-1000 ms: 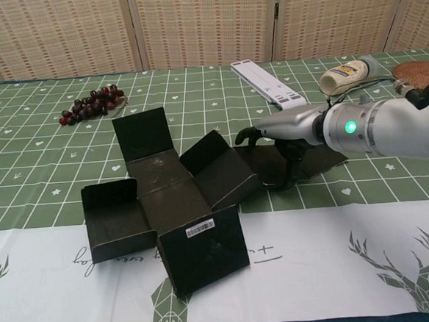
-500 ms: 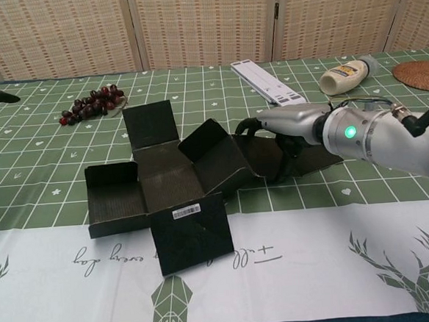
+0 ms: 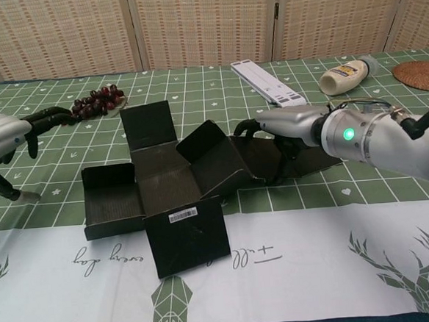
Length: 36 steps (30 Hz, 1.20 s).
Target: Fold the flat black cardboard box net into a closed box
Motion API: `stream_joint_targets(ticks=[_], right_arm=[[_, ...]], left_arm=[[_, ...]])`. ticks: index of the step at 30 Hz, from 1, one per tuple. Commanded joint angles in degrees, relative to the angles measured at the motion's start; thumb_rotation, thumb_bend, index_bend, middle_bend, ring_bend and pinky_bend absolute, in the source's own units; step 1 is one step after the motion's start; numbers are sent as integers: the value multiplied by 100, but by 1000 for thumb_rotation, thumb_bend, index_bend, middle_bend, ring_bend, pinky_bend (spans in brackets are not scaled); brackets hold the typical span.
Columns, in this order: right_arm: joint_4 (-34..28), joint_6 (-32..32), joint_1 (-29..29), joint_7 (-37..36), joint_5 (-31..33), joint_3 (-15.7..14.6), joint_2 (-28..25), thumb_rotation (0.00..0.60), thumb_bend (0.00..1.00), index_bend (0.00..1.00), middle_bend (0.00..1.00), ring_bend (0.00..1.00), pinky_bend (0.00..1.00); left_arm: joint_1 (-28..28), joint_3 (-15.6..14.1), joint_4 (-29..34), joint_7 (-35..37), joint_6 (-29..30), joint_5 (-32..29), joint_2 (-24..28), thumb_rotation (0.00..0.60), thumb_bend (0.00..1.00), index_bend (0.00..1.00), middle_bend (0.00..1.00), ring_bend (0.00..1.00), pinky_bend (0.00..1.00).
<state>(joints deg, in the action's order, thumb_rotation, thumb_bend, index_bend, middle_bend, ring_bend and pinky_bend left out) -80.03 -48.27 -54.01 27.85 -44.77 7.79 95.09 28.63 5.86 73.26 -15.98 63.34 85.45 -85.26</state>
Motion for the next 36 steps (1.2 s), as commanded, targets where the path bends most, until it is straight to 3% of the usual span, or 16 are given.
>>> stream_joint_targets(ticks=[1,21,36], right_arm=[[-6,-9,2,7,2,10,0,600,249,102,312,773,857],[-45,-154,53,18,-148,70,65,600,249,102,312,778,857],[48,-231,106,-92,-464,115,183,600,266,102,312,781,857]], left_arm=[[62,-22,-175,-161,22,-19,-183,600,112,0,0,405,562],[292,-103,-452,-319,86,-11,-804,600,112,0,0,389,558],[408,-82,-271,312,209,60,-1010,600,111,0,0,385,558]])
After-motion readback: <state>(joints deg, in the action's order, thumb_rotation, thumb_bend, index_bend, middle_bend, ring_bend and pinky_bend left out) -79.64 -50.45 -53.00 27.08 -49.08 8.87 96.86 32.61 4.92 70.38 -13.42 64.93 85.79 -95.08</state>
